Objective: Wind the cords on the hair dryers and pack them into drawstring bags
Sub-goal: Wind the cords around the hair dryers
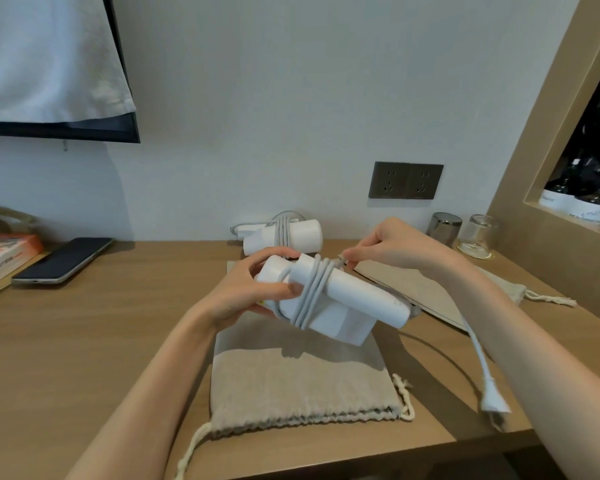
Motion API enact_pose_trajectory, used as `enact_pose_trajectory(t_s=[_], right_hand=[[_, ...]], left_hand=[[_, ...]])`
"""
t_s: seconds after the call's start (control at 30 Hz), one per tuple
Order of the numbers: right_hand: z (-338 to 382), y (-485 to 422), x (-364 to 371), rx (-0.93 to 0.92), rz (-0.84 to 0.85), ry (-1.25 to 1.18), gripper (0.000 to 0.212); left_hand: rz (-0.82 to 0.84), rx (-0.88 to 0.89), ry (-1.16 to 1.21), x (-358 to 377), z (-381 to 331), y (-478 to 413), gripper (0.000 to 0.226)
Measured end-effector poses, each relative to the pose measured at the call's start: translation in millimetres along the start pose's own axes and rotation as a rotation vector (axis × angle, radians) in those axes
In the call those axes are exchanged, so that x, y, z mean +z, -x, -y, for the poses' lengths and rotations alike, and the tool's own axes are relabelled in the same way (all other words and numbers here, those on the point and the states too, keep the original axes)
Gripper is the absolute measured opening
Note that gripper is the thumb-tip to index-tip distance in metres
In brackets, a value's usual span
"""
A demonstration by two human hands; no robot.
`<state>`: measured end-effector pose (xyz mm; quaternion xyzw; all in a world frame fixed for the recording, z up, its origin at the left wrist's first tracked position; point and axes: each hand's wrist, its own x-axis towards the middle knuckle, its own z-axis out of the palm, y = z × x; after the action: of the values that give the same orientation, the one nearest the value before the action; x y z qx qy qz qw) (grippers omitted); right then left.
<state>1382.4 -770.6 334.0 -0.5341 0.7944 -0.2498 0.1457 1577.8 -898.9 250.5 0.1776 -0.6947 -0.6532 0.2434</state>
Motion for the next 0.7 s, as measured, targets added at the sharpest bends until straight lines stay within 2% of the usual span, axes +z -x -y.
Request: enact_pose_trajectory(t_s=[0.33,0.43,0.57,0.7], right_hand=[[22.3,3.2,10.4,-0.187,-0.252,0.473,0.035],[34.4,9.0,7.8,-0.249,-0.289,0.522,0.034],[48.8,19.3,16.1,-0.291,-0.33,0.677,0.045],[51.0,22.8,33.4,-0.409,-0.395,0.795,0.032]], left_hand=[[-0.181,-0.046,0.054,1.4,5.8,-4.9,0.045],[-0.233,-0.072,0.066,1.0,11.1,-7.1,0.042],[-0.305,-0.092,0.133,-0.4,15.4,-9.1,0.048],[-0.375,-0.17,0.201,-2.2,18.5,-9.6,0.04]])
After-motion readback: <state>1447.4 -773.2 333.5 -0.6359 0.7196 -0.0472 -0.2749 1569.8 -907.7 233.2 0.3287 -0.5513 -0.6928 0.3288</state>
